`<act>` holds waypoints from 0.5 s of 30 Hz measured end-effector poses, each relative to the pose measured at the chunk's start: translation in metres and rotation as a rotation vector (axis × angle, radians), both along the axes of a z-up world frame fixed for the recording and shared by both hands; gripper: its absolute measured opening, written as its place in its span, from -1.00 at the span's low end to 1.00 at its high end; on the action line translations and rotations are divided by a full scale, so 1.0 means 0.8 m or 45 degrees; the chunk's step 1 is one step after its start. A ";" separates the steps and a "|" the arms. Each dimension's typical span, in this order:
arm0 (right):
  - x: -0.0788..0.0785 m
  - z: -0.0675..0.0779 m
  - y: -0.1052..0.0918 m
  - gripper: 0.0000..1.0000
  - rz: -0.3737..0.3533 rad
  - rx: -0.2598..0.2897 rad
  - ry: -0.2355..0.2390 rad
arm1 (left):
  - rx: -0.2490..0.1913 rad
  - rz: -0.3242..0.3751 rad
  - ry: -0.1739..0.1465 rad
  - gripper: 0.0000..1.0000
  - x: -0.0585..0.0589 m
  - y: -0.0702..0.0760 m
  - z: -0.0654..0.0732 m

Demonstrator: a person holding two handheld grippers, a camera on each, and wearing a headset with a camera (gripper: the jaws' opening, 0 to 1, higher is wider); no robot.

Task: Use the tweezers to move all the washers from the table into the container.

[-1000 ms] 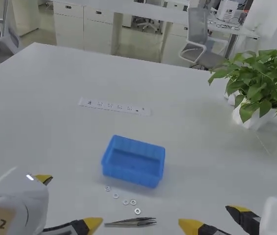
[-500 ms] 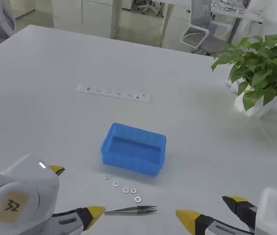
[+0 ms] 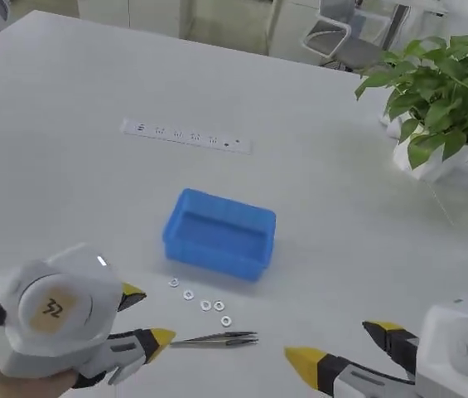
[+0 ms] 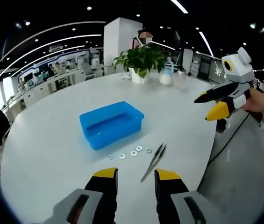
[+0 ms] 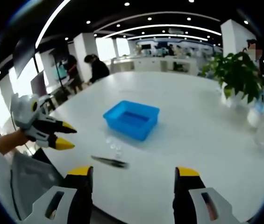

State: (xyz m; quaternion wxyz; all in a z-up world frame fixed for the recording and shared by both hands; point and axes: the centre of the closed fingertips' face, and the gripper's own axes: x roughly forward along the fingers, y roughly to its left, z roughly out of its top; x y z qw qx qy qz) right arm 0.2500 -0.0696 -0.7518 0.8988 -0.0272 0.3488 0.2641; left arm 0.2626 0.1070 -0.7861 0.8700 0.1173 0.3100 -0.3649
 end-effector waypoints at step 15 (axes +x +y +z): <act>-0.006 -0.006 0.014 0.36 0.046 -0.006 0.030 | 0.203 -0.299 0.034 -0.73 -0.003 -0.022 -0.075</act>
